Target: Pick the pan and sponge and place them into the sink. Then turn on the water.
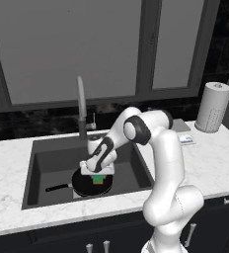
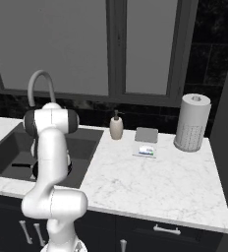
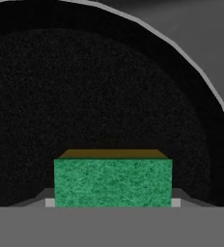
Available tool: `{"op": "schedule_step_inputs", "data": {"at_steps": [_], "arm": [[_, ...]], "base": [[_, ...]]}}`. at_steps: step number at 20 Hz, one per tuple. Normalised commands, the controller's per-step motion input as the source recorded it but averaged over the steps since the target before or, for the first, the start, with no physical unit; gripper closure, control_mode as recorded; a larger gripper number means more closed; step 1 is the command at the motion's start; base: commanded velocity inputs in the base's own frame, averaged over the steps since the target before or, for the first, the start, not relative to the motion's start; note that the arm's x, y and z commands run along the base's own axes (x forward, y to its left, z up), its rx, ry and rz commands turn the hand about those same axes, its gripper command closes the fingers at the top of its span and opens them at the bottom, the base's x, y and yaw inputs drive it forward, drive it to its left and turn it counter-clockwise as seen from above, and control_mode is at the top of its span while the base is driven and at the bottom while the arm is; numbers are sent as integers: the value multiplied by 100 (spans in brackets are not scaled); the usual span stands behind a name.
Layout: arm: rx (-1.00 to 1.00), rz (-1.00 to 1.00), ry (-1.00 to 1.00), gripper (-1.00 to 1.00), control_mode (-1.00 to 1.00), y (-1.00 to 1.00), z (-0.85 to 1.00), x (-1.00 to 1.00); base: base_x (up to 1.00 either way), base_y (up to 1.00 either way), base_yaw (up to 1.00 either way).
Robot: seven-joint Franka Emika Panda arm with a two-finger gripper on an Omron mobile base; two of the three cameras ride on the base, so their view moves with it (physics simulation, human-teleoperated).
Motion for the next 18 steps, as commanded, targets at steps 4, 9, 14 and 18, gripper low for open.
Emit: {"op": "schedule_step_inputs", "data": {"at_steps": [4, 9, 14, 18], "arm": [[0, 0, 0, 100, -100, 8, -10, 0], [0, 0, 0, 100, -100, 1, 0, 0], [0, 0, 0, 100, -100, 0, 0, 0], [0, 0, 0, 100, -100, 0, -21, 0]], "base": [[0, 0, 0], [0, 0, 0], [0, 0, 0], [0, 0, 0]]}}
